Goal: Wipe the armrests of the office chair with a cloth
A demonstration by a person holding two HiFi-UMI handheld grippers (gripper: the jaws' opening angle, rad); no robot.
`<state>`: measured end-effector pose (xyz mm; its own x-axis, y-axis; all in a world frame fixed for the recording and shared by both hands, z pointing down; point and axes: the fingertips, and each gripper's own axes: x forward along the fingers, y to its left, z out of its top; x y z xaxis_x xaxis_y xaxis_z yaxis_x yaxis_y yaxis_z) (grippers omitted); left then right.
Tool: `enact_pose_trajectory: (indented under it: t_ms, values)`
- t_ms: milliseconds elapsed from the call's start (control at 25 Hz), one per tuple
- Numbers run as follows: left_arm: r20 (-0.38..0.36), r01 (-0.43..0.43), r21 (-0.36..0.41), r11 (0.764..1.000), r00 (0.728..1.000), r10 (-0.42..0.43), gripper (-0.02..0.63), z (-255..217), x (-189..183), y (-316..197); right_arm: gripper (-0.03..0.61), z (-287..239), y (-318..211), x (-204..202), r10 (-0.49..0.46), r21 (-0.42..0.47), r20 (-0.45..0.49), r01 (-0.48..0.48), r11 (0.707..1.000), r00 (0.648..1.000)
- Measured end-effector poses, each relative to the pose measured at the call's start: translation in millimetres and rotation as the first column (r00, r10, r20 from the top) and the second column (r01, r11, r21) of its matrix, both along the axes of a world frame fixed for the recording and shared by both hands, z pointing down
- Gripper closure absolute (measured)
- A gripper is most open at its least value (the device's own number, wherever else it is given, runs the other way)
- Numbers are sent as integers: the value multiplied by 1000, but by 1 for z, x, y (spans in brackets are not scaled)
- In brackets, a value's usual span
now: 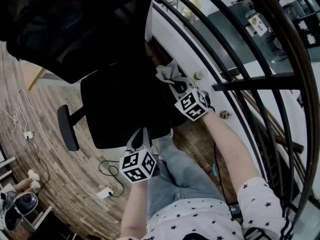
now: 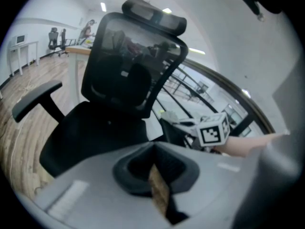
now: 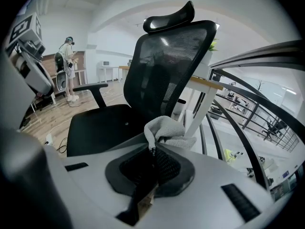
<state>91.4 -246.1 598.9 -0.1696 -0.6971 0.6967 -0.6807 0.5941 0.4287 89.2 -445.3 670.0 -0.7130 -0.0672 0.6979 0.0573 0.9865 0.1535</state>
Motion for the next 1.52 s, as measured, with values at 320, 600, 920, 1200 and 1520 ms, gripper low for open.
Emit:
enact_pose_trajectory:
  t_ms: [320, 600, 920, 1200, 1520]
  values:
    - [4, -8, 2, 1000, 1000, 8, 609, -2, 12, 11, 552, -1, 12, 10, 6, -4, 0, -6, 1000, 1000]
    - [11, -7, 2, 1000, 1000, 7, 609, -2, 20, 24, 551, -2, 24, 22, 14, -2, 3, -14, 1000, 1000]
    - [16, -25, 0, 1000, 1000, 25, 609, -5, 37, 39, 551, -3, 40, 40, 27, -8, 0, -27, 1000, 1000]
    - [20, -27, -2, 1000, 999, 27, 609, -5, 48, 54, 551, -4, 53, 53, 47, -10, 9, -47, 999, 999]
    - [22, -38, 0, 999, 999, 38, 609, -5, 68, 72, 552, -4, 71, 72, 58, -9, 5, -58, 998, 998]
